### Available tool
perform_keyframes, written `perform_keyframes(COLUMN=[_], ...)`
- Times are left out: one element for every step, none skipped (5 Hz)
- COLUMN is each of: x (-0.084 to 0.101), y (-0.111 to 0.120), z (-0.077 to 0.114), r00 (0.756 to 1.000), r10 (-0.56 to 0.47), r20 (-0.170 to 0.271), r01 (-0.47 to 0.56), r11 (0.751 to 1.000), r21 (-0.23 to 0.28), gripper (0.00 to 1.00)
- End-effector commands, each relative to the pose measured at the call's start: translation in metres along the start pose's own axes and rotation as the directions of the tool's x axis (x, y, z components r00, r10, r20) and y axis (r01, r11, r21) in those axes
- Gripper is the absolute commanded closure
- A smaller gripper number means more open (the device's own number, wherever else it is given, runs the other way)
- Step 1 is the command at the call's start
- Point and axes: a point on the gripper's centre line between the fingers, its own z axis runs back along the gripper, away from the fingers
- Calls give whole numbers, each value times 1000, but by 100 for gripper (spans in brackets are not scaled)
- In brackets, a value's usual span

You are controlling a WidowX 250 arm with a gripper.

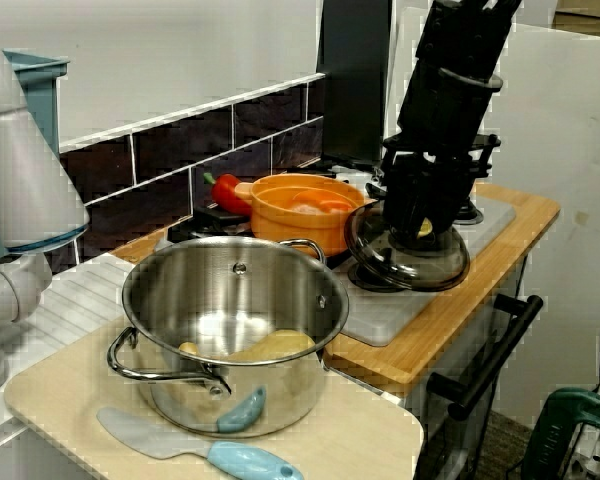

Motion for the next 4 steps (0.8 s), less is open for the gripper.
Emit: perform_keyframes(x=[14, 24, 32, 38], y=[10, 1, -13, -24], z=[21, 32, 35, 40], r00=[999, 996, 991, 983], r10=[-12, -9, -14, -22], r20=[51, 91, 134, 181], r01=[10, 4, -1, -7], r11=[1000, 998, 994, 987], r21=[29, 58, 112, 159], gripper=[100, 100, 100, 100])
